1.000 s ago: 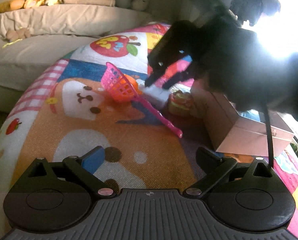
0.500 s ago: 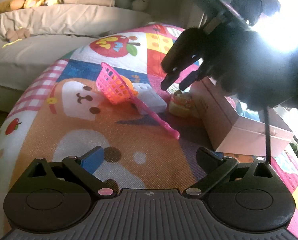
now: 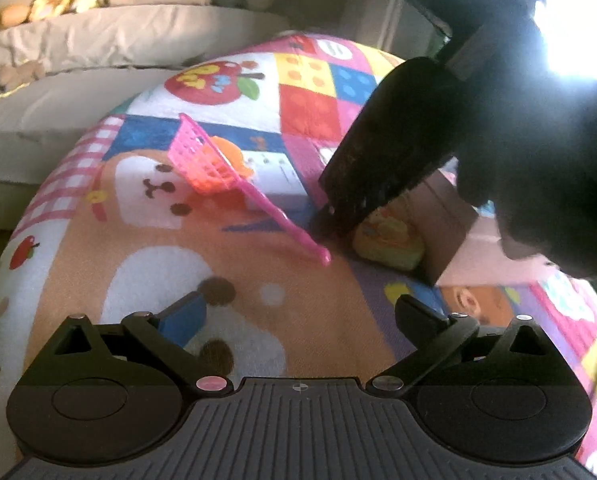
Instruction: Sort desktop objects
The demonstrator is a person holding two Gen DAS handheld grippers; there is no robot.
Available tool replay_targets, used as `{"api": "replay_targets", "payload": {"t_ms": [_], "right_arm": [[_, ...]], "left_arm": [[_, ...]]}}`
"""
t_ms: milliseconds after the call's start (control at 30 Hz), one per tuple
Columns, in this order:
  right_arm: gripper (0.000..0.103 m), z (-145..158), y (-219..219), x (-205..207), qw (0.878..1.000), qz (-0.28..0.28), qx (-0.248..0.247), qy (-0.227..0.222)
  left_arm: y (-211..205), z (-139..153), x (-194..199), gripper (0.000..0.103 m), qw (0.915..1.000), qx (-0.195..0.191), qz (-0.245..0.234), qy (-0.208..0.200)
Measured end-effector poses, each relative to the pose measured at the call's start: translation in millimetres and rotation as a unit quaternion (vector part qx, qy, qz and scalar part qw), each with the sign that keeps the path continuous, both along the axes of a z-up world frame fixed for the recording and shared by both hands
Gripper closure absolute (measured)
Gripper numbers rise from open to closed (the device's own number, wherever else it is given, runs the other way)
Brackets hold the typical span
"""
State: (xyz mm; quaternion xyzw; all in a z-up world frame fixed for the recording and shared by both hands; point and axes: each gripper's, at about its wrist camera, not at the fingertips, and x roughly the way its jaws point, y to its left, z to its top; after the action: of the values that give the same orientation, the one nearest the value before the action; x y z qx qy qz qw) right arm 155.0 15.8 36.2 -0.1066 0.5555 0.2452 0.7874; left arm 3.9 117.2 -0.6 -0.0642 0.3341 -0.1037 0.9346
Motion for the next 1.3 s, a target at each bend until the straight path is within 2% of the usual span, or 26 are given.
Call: {"api": "replay_targets", "payload": {"t_ms": [100,167,233,300,333,400,433,467,533,567,600,733,933,1033,1167,1233,1300], "right_arm": [[0.085,1.5,-4.8,-29.0,0.999,0.024,0.017,0.022],[0.085,8.1,-14.7,-47.0,0.998,0.03,0.05,0.037],[0.085,22.4,-26.6,-65.3,0.998,0.033,0.052,-0.02],[0.084,39.1,-47.3,-81.3,0.994,0.012,0.05,-0.099],[0.084,45.8,-58.9,-87.5,0.991,-0.001,0.058,-0.122],[0.077,58.3,-87.3,-105.3,0.983,-0.017,0.088,-0.162],[0.068,62.5,-101.3,-114.9,0.978,-0.025,0.1,-0.18],[0.063,65.3,-114.8,-125.9,0.973,-0.036,0.107,-0.2],[0.05,65.0,-137.9,-145.2,0.963,-0.061,0.104,-0.239],[0.047,61.9,-147.3,-154.9,0.958,-0.076,0.097,-0.258],[0.045,56.7,-155.0,-159.8,0.954,-0.087,0.088,-0.275],[0.028,23.3,-182.1,-188.6,0.936,-0.134,0.071,-0.318],[0.018,-18.8,-215.9,-191.0,0.934,-0.201,0.116,-0.27],[0.018,-29.7,-218.8,-184.1,0.933,-0.22,0.129,-0.255],[0.005,-34.0,-229.4,-179.0,0.928,-0.239,0.159,-0.238],[0.005,-36.2,-233.6,-176.9,0.926,-0.246,0.17,-0.229],[0.004,-37.5,-234.9,-174.9,0.926,-0.25,0.174,-0.223]], "left_arm": [[-3.6,0.2,-10.8,0.0,0.9998,0.014,-0.013,0.002],[-4.9,-0.3,-18.3,0.0,0.9996,0.02,-0.019,0.002],[-4.7,-0.7,-23.9,0.0,0.9996,0.021,-0.019,0.001],[-5.3,1.2,-27.2,0.0,0.9996,0.025,-0.009,-0.005],[-6.1,3.3,-28.6,0.0,0.9995,0.027,-0.005,-0.013],[-9.5,10.0,-29.3,0.0,0.9991,0.029,-0.011,-0.029],[-12.3,13.5,-27.9,0.0,0.9987,0.03,-0.019,-0.037],[-16.6,16.8,-23.8,0.0,0.9979,0.035,-0.03,-0.045],[-26.9,21.4,-15.6,0.01,0.9959,0.052,-0.048,-0.056],[-34.0,22.7,-9.7,0.031,0.9943,0.064,-0.062,-0.058],[-41.1,23.0,-3.3,0.041,0.9929,0.075,-0.073,-0.056],[-58.7,19.9,19.3,0.035,0.9908,0.082,-0.096,-0.048],[-75.1,5.5,45.6,0.037,0.9879,0.107,-0.108,-0.029],[-74.5,1.5,52.5,0.036,0.9882,0.123,-0.089,-0.019],[-66.3,0.5,56.8,0.031,0.9879,0.137,-0.07,-0.019],[-62.3,2.3,56.9,0.029,0.9884,0.133,-0.07,-0.023],[-60.4,4.2,56.0,0.02,0.989,0.121,-0.081,-0.026]]}}
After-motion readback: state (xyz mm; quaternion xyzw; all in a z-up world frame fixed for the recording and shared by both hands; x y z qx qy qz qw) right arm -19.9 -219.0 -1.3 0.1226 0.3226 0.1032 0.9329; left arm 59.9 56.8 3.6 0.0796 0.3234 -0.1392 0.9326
